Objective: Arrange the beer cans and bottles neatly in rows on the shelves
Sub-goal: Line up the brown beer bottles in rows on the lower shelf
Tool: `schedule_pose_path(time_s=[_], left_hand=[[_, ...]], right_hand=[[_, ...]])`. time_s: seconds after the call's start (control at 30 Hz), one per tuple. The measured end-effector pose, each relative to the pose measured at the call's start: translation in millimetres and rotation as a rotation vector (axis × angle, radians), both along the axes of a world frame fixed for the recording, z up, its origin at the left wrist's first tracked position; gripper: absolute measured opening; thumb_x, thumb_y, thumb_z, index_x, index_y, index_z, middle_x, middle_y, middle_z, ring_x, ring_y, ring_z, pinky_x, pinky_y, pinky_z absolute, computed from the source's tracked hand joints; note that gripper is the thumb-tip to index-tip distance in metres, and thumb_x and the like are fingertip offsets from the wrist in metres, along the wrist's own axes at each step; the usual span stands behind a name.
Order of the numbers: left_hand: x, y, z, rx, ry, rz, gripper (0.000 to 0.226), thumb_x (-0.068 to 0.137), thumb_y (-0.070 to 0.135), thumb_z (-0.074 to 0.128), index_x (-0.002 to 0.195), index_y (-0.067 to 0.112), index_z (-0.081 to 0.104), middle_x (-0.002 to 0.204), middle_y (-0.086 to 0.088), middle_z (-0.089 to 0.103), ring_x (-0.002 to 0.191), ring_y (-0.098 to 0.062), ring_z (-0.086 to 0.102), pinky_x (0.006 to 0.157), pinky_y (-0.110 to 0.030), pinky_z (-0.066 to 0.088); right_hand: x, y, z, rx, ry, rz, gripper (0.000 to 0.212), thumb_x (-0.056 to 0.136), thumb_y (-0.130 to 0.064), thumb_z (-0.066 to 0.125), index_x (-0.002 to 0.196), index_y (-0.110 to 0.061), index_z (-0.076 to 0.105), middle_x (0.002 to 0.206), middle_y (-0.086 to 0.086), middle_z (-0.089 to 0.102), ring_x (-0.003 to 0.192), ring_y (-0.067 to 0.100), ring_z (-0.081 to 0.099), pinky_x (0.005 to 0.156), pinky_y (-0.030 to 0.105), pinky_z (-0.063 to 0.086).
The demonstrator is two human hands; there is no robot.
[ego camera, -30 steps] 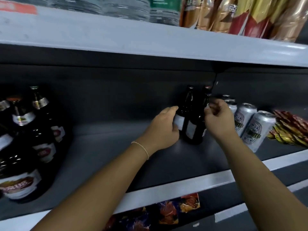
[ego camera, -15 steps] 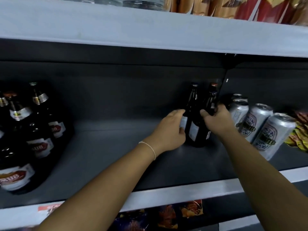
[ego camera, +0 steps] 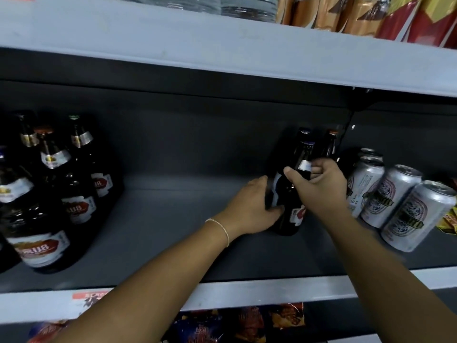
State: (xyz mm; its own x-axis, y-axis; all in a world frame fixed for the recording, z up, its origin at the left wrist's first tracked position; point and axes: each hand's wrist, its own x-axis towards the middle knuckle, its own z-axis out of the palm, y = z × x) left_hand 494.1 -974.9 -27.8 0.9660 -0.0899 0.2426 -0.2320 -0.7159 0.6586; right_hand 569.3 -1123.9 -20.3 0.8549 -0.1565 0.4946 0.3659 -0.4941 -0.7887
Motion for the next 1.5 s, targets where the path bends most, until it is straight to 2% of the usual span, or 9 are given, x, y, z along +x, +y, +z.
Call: schedule_pose_path(time_s=[0.17,0.37,0.67,0.8,0.93,1.1,1.27,1.4,1.5], left_hand=[[-7.5,13.3,-7.2,-0.111,-0.001,0.078,0.055,0.075,0.047,0.076,0.117,0.022,0.049,0.114,0.003,0.063,0.106,-0.016,0.06,0.088,-0.032,0.05],[-27.9,43.9,-19.4,-0.275,-0.113,0.292,0.081,0.053,0.058,0.085,0.113,0.029,0.039,0.106,0.013,0.064,0.095,-0.005,0.063,0.076,-0.029,0.056],[-47.8,117.8,-31.4,-0.363,-0.199,0.428,0.072,0.054,0.05,0.085,0.113,0.029,0.051,0.104,0.014,0.064,0.095,-0.004,0.061,0.081,-0.026,0.054],[-58.9,153.4,-32.2,-0.464,-0.159,0.41,0.068,0.058,0.036,0.088,0.113,0.029,0.049,0.105,0.014,0.064,0.094,-0.001,0.062,0.08,-0.021,0.053],[-64.2,177.6,-37.9,-0.567,-0.109,0.38,0.068,0.054,0.03,0.089,0.111,0.028,0.053,0.101,0.012,0.068,0.092,-0.004,0.066,0.083,-0.025,0.055],[-66.1,196.9,-47.4,-0.667,-0.083,0.394,0.06,0.062,0.017,0.087,0.111,0.029,0.055,0.095,0.013,0.069,0.079,0.005,0.065,0.062,-0.01,0.051],[-62.6,211.3,-58.4,-0.63,-0.069,0.42,0.055,0.071,0.025,0.083,0.118,0.029,0.056,0.103,0.009,0.071,0.093,-0.004,0.067,0.086,-0.025,0.054],[-58.3,211.8,-67.9,-0.475,-0.077,0.556,0.07,0.073,0.05,0.064,0.133,0.017,0.047,0.116,-0.001,0.065,0.105,-0.015,0.063,0.09,-0.035,0.053],[-57.8,213.6,-74.0,-0.437,-0.078,0.605,0.057,0.082,0.034,0.062,0.133,0.013,0.046,0.118,-0.006,0.062,0.108,-0.019,0.061,0.091,-0.035,0.052]], right_hand=[[-22.5,40.8,11.1,0.049,-0.001,0.038,0.05,0.066,-0.043,0.088,0.094,-0.015,0.058,0.077,-0.011,0.058,0.076,0.005,0.06,0.069,0.023,0.049],[-46.2,95.9,23.5,0.075,-0.024,0.083,0.045,0.062,-0.048,0.088,0.077,-0.018,0.058,0.066,-0.011,0.06,0.065,0.002,0.061,0.059,0.02,0.047],[-73.7,166.7,31.1,0.037,-0.002,0.27,0.038,0.063,-0.049,0.089,0.078,-0.025,0.063,0.067,-0.01,0.066,0.068,0.003,0.066,0.062,0.025,0.051],[-79.6,188.3,28.4,0.015,0.072,0.552,0.019,0.075,-0.033,0.085,0.084,-0.029,0.069,0.076,-0.015,0.074,0.074,0.002,0.072,0.065,0.019,0.056],[-82.5,209.3,17.8,0.019,0.179,0.694,0.009,0.084,-0.015,0.078,0.087,-0.011,0.07,0.076,-0.005,0.074,0.071,-0.001,0.07,0.06,0.013,0.051],[-84.5,238.5,5.1,0.067,0.187,0.657,0.01,0.084,-0.019,0.079,0.085,-0.013,0.071,0.077,-0.003,0.075,0.074,0.007,0.073,0.065,0.024,0.057],[-77.8,263.0,-7.2,0.098,0.205,0.568,0.014,0.081,-0.028,0.081,0.086,-0.02,0.071,0.078,0.0,0.076,0.076,0.013,0.074,0.077,0.043,0.062],[-69.2,278.5,-13.6,0.082,0.195,0.525,0.021,0.077,-0.037,0.082,0.084,-0.022,0.069,0.072,0.007,0.074,0.071,0.02,0.074,0.073,0.049,0.062],[-64.5,288.7,-15.4,0.05,0.164,0.477,0.023,0.078,-0.037,0.083,0.082,-0.02,0.068,0.067,0.009,0.071,0.066,0.019,0.072,0.071,0.043,0.061]])
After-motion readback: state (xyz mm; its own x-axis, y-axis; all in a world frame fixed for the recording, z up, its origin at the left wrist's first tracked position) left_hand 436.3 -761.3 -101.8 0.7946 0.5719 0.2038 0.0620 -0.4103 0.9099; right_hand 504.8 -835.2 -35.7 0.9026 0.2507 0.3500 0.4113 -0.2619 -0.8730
